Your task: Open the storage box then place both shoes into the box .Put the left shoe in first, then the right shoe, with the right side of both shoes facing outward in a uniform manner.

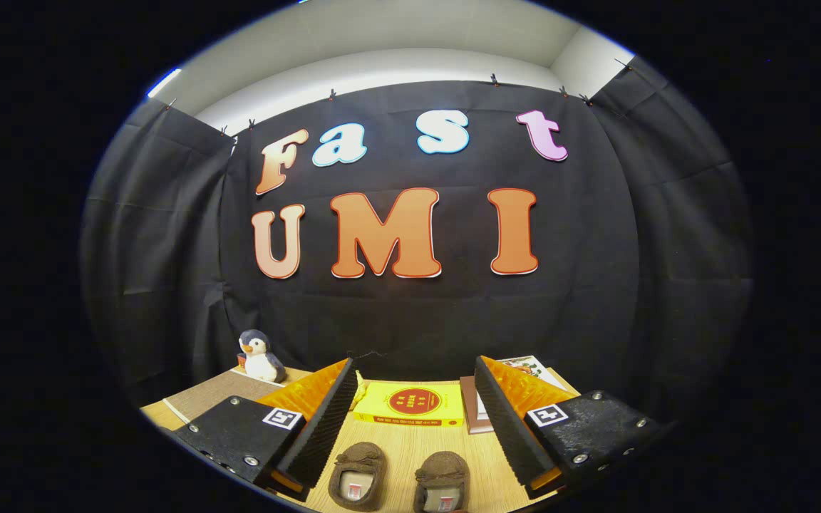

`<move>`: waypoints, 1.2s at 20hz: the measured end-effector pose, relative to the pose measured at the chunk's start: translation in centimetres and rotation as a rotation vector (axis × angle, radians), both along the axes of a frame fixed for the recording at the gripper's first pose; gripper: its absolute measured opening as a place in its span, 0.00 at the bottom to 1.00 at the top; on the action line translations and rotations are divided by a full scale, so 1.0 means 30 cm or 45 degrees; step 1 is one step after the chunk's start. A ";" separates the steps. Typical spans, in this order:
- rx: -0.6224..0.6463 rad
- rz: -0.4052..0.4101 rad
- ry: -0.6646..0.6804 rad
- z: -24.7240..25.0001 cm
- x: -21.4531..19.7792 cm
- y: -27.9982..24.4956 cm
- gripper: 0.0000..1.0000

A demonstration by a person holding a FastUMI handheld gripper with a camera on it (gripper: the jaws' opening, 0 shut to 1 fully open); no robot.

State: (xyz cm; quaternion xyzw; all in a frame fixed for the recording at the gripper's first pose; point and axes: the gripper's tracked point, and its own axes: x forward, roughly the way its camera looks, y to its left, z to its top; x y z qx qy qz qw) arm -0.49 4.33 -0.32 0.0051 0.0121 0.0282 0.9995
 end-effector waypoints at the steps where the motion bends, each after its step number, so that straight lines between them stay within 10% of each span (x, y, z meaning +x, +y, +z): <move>1: -0.002 0.004 0.005 -0.001 0.001 0.005 0.99; 13: 0.083 0.191 0.149 -0.155 0.050 0.178 0.99; 24: 0.715 0.609 0.711 -0.503 0.046 0.522 0.98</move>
